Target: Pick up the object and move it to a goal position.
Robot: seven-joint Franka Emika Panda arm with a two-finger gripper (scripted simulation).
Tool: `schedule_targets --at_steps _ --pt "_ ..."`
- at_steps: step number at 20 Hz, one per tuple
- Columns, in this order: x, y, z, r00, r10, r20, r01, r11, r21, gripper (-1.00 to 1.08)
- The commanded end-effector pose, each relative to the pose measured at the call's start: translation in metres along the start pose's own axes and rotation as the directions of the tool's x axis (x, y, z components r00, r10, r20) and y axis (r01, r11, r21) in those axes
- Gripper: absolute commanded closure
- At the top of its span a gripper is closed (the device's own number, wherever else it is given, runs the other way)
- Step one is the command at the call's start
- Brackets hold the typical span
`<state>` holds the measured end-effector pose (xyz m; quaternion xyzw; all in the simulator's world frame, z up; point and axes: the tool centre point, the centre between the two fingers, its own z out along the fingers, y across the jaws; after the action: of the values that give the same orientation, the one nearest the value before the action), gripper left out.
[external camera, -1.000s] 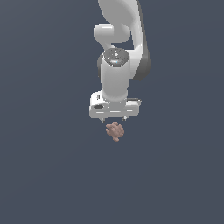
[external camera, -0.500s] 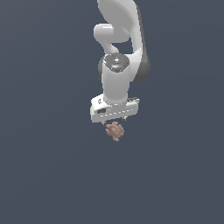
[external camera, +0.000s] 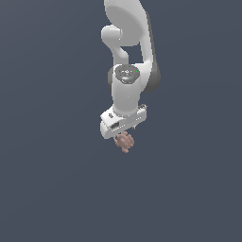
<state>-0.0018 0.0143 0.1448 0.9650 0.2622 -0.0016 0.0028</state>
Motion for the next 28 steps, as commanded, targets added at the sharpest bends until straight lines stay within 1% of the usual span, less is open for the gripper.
schedule_targets --at_steps 1,6,12,20,28 --pt "-0.001 -0.002 0.005 0.998 -0.063 -0.001 0.063 0.998 0.001 -0.92" --pt "-0.002 -0.005 0.012 0.988 -0.154 -0.003 0.154 0.988 0.002 -0.92" --pt "-0.002 -0.007 0.016 0.977 -0.215 -0.005 0.215 0.977 0.003 -0.92" --pt "-0.003 -0.007 0.02 0.975 -0.222 -0.005 0.222 0.975 0.003 -0.92" --pt "-0.003 -0.008 0.056 0.974 -0.226 -0.006 0.226 0.974 0.004 -0.92"
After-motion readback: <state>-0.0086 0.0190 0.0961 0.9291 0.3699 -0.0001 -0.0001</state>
